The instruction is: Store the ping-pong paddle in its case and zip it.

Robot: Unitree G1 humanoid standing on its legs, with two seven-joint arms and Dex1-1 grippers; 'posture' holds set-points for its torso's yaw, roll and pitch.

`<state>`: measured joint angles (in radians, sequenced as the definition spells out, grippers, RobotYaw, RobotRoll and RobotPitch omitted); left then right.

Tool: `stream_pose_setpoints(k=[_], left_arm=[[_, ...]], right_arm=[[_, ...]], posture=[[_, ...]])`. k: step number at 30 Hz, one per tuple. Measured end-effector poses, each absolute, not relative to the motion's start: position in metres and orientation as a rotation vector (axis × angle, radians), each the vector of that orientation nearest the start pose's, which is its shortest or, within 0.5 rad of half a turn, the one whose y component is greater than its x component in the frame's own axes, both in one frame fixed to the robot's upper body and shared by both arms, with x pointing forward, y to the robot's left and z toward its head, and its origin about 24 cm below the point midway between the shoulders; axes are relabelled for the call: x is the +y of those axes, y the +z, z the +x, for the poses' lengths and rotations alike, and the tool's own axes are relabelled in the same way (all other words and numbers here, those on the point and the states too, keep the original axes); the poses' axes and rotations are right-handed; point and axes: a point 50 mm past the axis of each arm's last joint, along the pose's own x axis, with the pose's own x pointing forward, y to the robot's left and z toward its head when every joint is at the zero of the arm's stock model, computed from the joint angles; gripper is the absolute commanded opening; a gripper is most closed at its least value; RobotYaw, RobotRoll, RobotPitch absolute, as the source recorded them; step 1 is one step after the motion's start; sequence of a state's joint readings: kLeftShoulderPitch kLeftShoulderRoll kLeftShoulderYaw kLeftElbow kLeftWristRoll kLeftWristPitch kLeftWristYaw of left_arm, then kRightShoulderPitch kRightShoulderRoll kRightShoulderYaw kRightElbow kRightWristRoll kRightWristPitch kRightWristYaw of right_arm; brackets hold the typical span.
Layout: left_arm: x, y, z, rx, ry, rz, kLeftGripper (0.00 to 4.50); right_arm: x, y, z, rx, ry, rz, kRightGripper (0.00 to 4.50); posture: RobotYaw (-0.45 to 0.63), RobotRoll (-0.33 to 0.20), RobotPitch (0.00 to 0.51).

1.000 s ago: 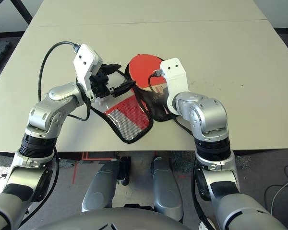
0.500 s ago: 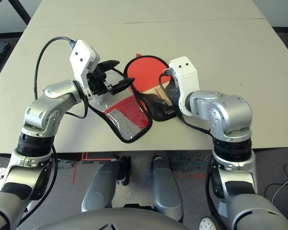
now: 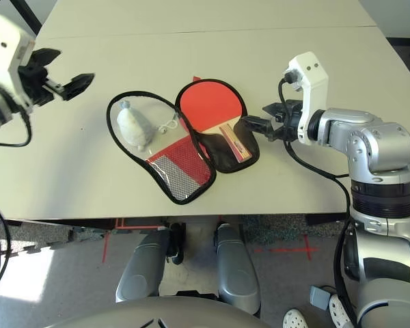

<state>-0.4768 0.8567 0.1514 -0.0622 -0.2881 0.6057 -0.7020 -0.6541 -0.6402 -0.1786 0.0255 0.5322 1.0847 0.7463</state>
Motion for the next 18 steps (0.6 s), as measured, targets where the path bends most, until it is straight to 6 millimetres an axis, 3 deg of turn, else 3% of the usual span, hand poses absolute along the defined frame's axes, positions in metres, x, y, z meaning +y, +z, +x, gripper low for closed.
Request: stream_pose_setpoints(k=[5,11,13,18], left_arm=[[0.259,0.188,0.293,0.232,-0.514,0.458,4.50],[0.208,0.179,0.288,0.227,-0.734,0.411,4.50],[0.190,0.184,0.288,0.202,-0.803,0.383,4.50],[0.123,0.205,0.280,0.073,-1.034,0.304,4.50]], right_arm=[[-0.233,0.190,0.323,0.311,0.681,0.195,4.46],[-0.251,0.187,0.334,0.242,0.585,0.216,4.46],[-0.256,0.183,0.335,0.247,0.559,0.221,4.46],[-0.268,0.180,0.337,0.252,0.498,0.224,4.46]], posture=[[0.09,0.000,0.241],[0.07,0.000,0.244],[0.06,0.000,0.244],[0.05,0.000,0.241]])
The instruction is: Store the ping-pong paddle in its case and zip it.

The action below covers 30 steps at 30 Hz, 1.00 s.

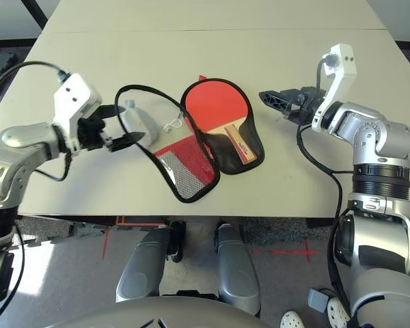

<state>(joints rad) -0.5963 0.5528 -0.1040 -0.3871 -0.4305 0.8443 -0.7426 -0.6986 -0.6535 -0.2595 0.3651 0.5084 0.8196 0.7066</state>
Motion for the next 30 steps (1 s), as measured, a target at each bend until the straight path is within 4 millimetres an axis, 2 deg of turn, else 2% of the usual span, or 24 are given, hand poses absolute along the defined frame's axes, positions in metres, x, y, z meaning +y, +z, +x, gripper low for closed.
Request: stream_pose_setpoints(k=[3,5,7,9,11,17,22,27,30], left_arm=[[0.073,0.202,0.280,0.021,-1.112,0.263,4.50],[0.052,0.196,0.284,0.005,-1.114,0.253,4.50],[0.035,0.190,0.288,0.000,-1.097,0.223,4.50],[0.029,0.183,0.290,0.005,-1.084,0.235,4.50],[0.032,0.181,0.293,0.010,-1.068,0.254,4.50],[0.064,0.174,0.301,0.053,-0.998,0.305,4.50],[0.091,0.175,0.303,0.072,-0.935,0.332,4.50],[0.094,0.178,0.299,0.064,-0.947,0.348,4.50],[0.103,0.180,0.298,0.076,-0.934,0.369,4.50]], right_arm=[[-0.276,0.183,0.337,0.239,0.474,0.225,4.46],[-0.279,0.184,0.337,0.235,0.468,0.224,4.46],[-0.285,0.187,0.337,0.235,0.460,0.227,4.46],[-0.288,0.190,0.335,0.240,0.470,0.227,4.46],[-0.292,0.194,0.331,0.254,0.488,0.230,4.46],[-0.293,0.193,0.324,0.328,0.558,0.270,4.46],[-0.278,0.181,0.318,0.433,0.648,0.316,4.46],[-0.263,0.173,0.318,0.487,0.702,0.355,4.46],[-0.252,0.164,0.319,0.537,0.722,0.379,4.46]], posture=[[0.05,0.000,0.239],[0.03,0.000,0.234],[0.03,0.000,0.234],[0.02,0.000,0.232],[0.02,0.000,0.231],[0.03,0.000,0.232],[0.04,0.000,0.234],[0.05,0.000,0.237],[0.06,0.000,0.240]])
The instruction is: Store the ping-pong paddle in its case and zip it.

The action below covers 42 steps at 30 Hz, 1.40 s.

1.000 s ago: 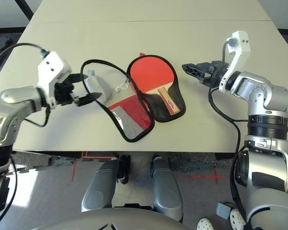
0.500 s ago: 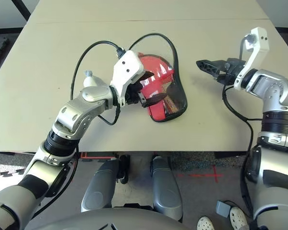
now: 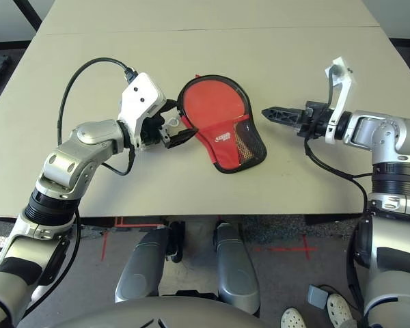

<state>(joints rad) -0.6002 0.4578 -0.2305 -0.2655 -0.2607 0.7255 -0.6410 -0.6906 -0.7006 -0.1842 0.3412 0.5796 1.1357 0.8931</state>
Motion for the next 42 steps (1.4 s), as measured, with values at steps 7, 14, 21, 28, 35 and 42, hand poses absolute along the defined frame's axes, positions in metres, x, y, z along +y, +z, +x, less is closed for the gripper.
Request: stream_pose_setpoints(k=[7,14,21,28,35,42], left_arm=[[0.113,0.185,0.297,0.081,-0.913,0.378,4.50],[0.112,0.185,0.297,0.080,-0.915,0.376,4.50],[0.112,0.185,0.297,0.083,-0.915,0.375,4.50],[0.113,0.185,0.297,0.083,-0.914,0.376,4.50],[0.114,0.185,0.297,0.084,-0.909,0.375,4.50],[0.115,0.183,0.299,0.090,-0.904,0.372,4.50]], right_arm=[[-0.228,0.148,0.312,0.631,0.770,0.399,4.46],[-0.211,0.145,0.305,0.660,0.795,0.383,4.46],[-0.214,0.142,0.304,0.693,0.739,0.409,2.81],[-0.220,0.140,0.294,0.762,0.720,0.453,0.09],[-0.230,0.140,0.276,0.801,0.693,0.474,0.04],[-0.242,0.137,0.253,0.814,0.680,0.482,0.04]], posture=[[0.07,0.000,0.245],[0.07,0.000,0.245],[0.07,0.000,0.244],[0.06,0.000,0.249],[0.04,0.000,0.255],[0.02,0.000,0.256]])
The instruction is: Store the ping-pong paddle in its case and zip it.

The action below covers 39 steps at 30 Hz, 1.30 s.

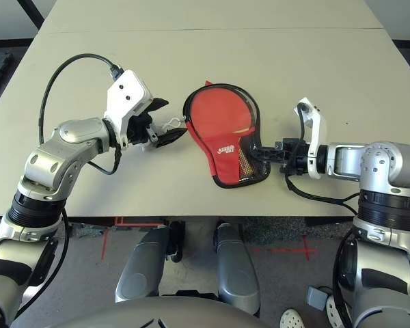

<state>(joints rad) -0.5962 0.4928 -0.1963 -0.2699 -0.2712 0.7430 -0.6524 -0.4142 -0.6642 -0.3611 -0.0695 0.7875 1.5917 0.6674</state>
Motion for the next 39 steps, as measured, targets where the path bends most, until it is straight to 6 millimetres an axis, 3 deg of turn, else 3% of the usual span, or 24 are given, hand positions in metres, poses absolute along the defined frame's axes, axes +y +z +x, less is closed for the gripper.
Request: stream_pose_setpoints(k=[6,14,18,23,27,31,39], left_arm=[[0.116,0.183,0.300,0.087,-0.904,0.370,4.50],[0.114,0.184,0.303,0.069,-0.908,0.366,4.50],[0.115,0.184,0.304,0.070,-0.909,0.367,4.50],[0.116,0.184,0.304,0.067,-0.910,0.371,4.50],[0.121,0.189,0.306,0.052,-0.890,0.368,4.50],[0.123,0.194,0.306,0.040,-0.878,0.371,4.50],[0.140,0.201,0.308,0.045,-0.820,0.387,4.50]], right_arm=[[-0.247,0.134,0.237,0.842,0.680,0.461,0.04],[-0.249,0.135,0.230,0.858,0.667,0.438,0.04],[-0.262,0.148,0.229,0.862,0.635,0.358,1.17],[-0.287,0.178,0.233,0.792,0.644,0.184,3.08],[-0.308,0.208,0.255,0.630,0.721,-0.038,4.45],[-0.302,0.220,0.283,0.453,0.847,-0.185,4.45],[-0.267,0.203,0.329,0.404,1.080,-0.363,4.45]], posture=[[0.01,0.000,0.251],[0.00,0.000,0.241],[0.00,0.000,0.239],[0.01,0.000,0.238],[0.01,0.000,0.239],[0.03,0.000,0.243],[0.07,0.000,0.249]])
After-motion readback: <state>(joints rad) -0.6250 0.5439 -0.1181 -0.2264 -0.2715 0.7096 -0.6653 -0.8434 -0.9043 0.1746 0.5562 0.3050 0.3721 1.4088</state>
